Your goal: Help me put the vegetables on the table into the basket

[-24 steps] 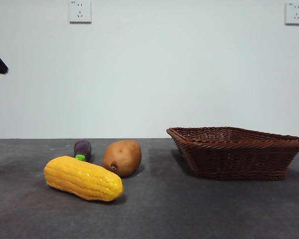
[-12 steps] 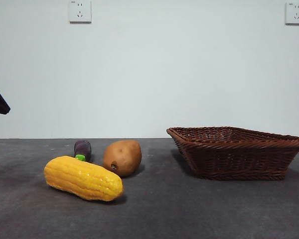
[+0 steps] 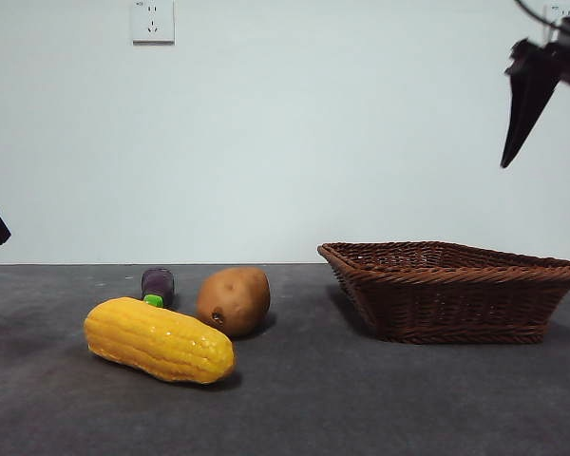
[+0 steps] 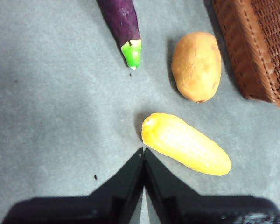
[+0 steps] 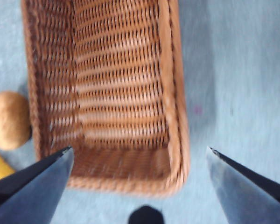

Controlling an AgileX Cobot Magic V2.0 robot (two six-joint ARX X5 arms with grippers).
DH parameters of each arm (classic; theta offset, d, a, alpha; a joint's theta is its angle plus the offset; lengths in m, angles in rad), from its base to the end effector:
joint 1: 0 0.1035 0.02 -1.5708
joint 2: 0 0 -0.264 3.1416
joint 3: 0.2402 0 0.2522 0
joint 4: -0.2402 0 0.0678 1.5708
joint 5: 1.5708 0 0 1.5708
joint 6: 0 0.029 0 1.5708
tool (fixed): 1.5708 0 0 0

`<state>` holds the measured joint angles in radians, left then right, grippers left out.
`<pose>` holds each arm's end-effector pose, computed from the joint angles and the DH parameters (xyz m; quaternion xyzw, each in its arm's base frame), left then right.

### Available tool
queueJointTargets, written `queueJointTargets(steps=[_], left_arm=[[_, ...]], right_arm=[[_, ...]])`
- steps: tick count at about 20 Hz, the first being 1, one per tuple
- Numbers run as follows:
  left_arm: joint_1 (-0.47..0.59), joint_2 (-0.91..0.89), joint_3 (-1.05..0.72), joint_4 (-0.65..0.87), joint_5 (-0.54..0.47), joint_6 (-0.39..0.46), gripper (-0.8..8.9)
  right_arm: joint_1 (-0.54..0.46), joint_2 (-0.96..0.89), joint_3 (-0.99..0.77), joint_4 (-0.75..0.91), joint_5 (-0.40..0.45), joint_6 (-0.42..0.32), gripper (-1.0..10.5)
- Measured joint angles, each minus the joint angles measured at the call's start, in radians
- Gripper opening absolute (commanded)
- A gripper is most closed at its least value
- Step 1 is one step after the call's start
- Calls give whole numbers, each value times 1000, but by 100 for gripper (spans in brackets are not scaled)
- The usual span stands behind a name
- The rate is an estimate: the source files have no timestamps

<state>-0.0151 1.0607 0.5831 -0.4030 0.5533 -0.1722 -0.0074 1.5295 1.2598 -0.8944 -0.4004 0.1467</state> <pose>0.1948 -0.0182 0.2033 -0.1876 0.4312 -0.2174 0.8554 0.2987 0.0091 0.2730 0.1711 0.5488 0.1232 0.8089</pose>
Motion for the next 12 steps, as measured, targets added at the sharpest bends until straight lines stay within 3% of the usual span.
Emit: queueJointTargets(steps=[12], left_arm=[[0,9,0,-1,-35,8,-4]], right_arm=[[30,450,308,31,69,-87,472]])
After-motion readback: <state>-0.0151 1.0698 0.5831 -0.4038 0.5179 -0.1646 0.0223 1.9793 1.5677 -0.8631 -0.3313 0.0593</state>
